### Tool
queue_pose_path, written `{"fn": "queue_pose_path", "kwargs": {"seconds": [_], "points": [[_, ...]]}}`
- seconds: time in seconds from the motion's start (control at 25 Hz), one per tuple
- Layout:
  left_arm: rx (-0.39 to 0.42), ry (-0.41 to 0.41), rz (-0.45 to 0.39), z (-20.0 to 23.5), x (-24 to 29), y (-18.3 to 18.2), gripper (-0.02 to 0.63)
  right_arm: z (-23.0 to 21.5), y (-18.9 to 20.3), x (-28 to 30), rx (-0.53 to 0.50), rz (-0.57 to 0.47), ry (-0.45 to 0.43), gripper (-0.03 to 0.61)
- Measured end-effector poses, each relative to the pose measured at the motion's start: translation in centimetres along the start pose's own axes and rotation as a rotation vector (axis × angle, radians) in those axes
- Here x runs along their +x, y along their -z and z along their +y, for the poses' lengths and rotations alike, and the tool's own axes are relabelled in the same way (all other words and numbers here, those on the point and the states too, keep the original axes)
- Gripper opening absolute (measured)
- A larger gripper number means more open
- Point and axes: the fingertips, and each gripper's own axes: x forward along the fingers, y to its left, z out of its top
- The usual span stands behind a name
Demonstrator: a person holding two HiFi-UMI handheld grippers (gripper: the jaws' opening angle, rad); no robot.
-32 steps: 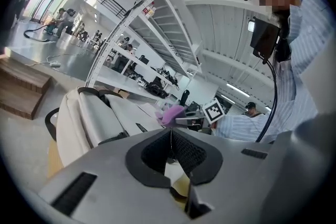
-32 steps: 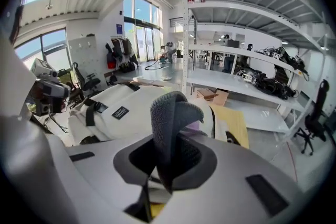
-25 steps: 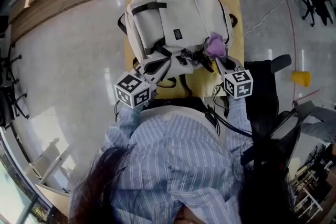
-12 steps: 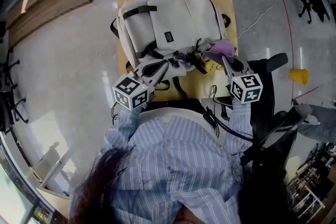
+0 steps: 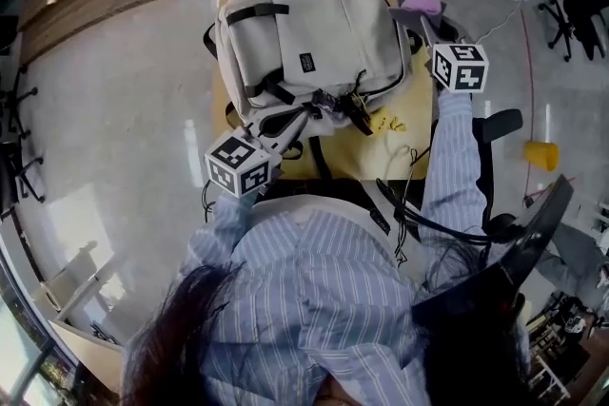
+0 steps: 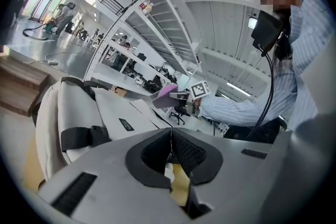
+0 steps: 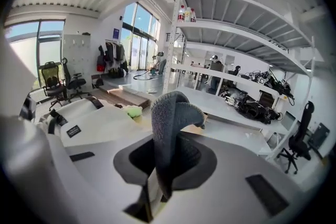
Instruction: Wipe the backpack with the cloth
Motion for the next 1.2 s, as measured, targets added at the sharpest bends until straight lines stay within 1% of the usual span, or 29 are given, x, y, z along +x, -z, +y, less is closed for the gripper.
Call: {"fn": "queue_pose_path", "kwargs": {"seconds": [0.12,0.2,0.28,0.36,0.44,0.56,0.72,1.0,1.2], "points": [[-0.009,-0.032,-0.01,0.0,-0.3,0.4,0.006,-0.5,-1.1,3.5,-0.064,0.02,-0.024,0.041],[-0.015,-0.054,-0.016,0.1,-0.6,0.5,0.006,0.4,-0.6,5.1,-0.115,0.049,-0.053,0.041],[-0.015,-0.069,-0.019,0.1,-0.8,0.6,0.006,1.6,0.8,5.6,-0.118,0.072,-0.083,0.041],[-0.014,-0.081,-0.021,0.0,-1.1,0.7,0.006,2.7,2.8,5.1,-0.085,0.088,-0.109,0.041],[-0.017,-0.093,-0.022,0.0,-1.3,0.9,0.006,3.8,5.0,4.2,-0.025,0.098,-0.128,0.041],[-0.015,-0.101,-0.019,-0.1,-1.3,1.2,0.006,5.0,7.5,2.5,0.059,0.097,-0.135,0.041],[-0.001,-0.094,-0.007,-0.8,-0.8,1.3,0.006,6.0,10.3,-0.8,0.129,0.096,-0.126,0.041],[0.019,-0.103,0.031,-1.6,-1.5,2.2,0.006,8.1,14.0,-5.7,0.319,0.054,-0.082,0.041],[0.026,-0.111,0.034,-1.2,-2.6,2.0,0.006,11.1,16.4,-8.4,0.397,0.065,-0.062,0.041]]}}
